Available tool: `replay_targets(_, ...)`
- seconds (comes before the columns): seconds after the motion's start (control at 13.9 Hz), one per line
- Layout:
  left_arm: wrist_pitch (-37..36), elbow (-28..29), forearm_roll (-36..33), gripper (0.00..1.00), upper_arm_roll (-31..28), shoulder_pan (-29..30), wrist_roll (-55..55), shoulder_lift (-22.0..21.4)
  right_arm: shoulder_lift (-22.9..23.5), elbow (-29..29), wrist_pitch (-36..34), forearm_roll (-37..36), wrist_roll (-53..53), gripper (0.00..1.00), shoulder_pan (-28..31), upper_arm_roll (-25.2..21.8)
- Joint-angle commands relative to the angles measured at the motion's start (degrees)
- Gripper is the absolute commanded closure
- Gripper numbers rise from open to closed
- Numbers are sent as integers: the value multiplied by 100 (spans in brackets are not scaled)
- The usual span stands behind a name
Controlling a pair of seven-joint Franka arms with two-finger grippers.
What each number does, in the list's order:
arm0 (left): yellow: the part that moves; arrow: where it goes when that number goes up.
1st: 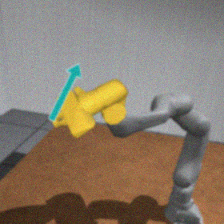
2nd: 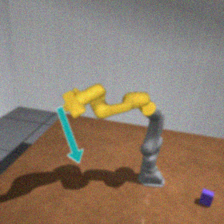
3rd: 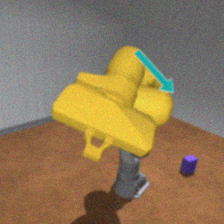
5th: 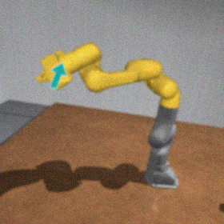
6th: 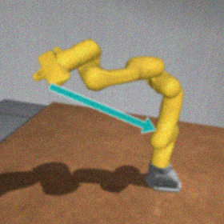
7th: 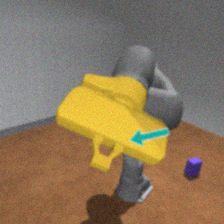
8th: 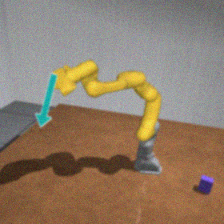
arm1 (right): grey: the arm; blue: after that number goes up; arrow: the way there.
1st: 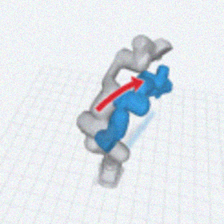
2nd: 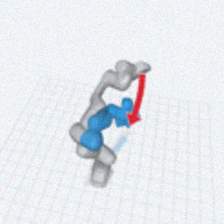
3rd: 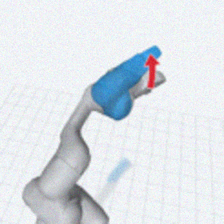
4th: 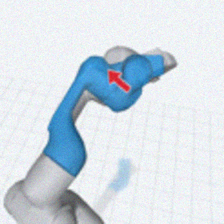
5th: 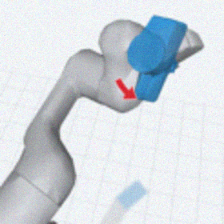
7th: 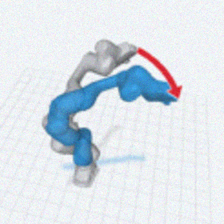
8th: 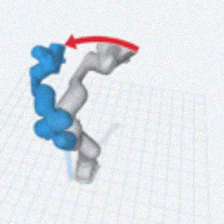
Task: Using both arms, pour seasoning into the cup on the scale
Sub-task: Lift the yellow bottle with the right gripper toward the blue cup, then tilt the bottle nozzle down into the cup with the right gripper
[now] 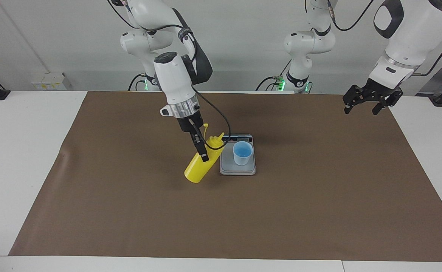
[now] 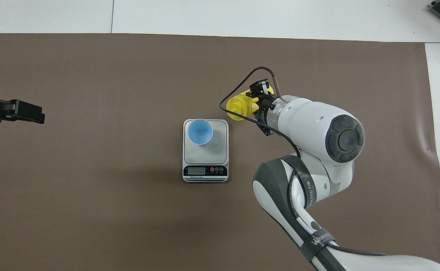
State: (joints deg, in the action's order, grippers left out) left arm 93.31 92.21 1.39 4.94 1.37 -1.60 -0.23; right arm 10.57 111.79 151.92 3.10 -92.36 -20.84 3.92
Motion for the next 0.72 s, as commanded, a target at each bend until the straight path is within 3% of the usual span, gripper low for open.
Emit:
replay_targets(0.0,-76,104,-69,0,51,82,-7,-144,164,-149,232,-886,-317,100,-87,-5)
replay_targets(0.22,-76,104,-69,0,51,82,-7,-135,349,-227,233,-2160,-1036,100,-280,-22)
replay_targets(0.65,-76,104,-60,0,51,82,-7,-144,551,-421,198,-3278,-1856,100,-289,-22)
